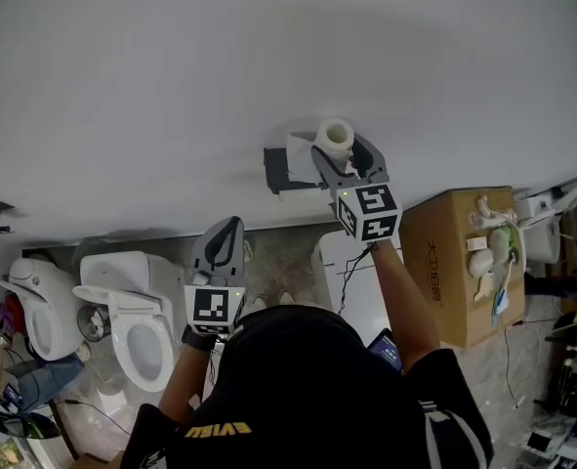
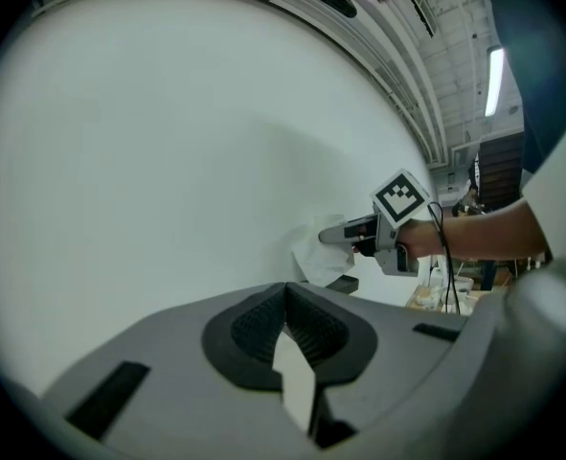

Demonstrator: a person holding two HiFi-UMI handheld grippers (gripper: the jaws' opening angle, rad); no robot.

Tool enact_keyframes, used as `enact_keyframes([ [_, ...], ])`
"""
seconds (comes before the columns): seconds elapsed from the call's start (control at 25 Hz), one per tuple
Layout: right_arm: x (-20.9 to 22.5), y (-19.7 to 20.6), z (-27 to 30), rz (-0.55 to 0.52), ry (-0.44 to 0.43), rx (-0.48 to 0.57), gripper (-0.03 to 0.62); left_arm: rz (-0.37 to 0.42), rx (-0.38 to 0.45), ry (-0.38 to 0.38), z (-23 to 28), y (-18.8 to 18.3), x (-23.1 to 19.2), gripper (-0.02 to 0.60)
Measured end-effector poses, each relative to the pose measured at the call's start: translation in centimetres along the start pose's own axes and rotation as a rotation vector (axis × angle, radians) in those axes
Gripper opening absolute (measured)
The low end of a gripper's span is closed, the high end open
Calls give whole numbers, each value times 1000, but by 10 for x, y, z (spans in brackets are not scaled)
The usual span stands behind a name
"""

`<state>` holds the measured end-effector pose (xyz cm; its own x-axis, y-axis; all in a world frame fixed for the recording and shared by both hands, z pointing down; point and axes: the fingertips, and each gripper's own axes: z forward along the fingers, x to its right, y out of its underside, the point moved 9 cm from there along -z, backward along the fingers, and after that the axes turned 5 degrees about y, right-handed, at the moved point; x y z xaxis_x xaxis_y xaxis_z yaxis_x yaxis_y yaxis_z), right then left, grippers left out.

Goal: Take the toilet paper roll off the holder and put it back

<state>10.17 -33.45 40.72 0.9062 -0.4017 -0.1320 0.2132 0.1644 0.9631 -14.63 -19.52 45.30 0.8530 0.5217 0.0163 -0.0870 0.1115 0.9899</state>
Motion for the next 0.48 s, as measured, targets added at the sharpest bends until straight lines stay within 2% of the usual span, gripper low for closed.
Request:
enact_keyframes([
  [0.24, 14, -32, -11, 30, -36, 26, 276, 8, 13, 21, 5, -3, 6, 11],
  [0.48, 31, -66, -20, 7, -49, 43, 276, 24, 18, 35, 9, -8, 12, 11],
])
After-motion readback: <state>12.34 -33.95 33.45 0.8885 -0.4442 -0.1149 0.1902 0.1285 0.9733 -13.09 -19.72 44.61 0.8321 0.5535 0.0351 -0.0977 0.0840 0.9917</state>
